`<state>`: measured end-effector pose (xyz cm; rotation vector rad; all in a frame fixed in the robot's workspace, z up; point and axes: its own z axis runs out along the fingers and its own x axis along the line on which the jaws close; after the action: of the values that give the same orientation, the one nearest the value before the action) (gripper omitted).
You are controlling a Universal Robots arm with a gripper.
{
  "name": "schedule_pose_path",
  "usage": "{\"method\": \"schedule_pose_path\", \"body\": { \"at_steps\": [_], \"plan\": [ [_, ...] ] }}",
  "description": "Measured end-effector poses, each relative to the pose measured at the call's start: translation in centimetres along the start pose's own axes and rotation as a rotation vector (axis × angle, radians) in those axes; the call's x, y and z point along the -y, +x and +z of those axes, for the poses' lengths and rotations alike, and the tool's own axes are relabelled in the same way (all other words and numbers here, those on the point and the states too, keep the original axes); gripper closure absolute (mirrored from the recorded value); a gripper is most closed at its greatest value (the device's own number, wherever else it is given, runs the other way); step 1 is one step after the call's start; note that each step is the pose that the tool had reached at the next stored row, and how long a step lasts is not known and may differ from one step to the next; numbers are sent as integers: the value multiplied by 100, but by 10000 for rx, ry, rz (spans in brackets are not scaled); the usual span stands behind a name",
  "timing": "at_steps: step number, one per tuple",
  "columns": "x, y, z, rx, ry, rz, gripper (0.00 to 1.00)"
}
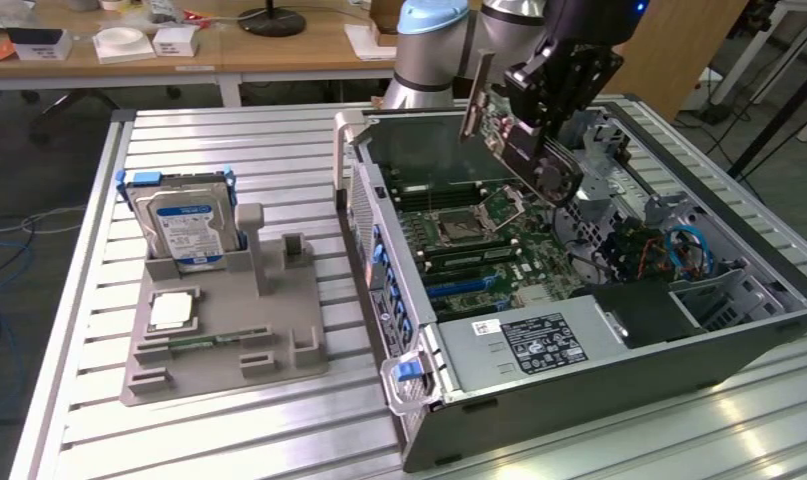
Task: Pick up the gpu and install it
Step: 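Insert the gpu into the slot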
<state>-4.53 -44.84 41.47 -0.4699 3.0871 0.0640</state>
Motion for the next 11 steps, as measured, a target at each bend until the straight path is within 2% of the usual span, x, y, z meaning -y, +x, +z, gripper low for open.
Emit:
{"method": "schedule_pose_path", "body": {
  "at_steps": [11],
  "plan": [
    [0, 0, 0, -51, -33, -1363, 74]
  ]
}}
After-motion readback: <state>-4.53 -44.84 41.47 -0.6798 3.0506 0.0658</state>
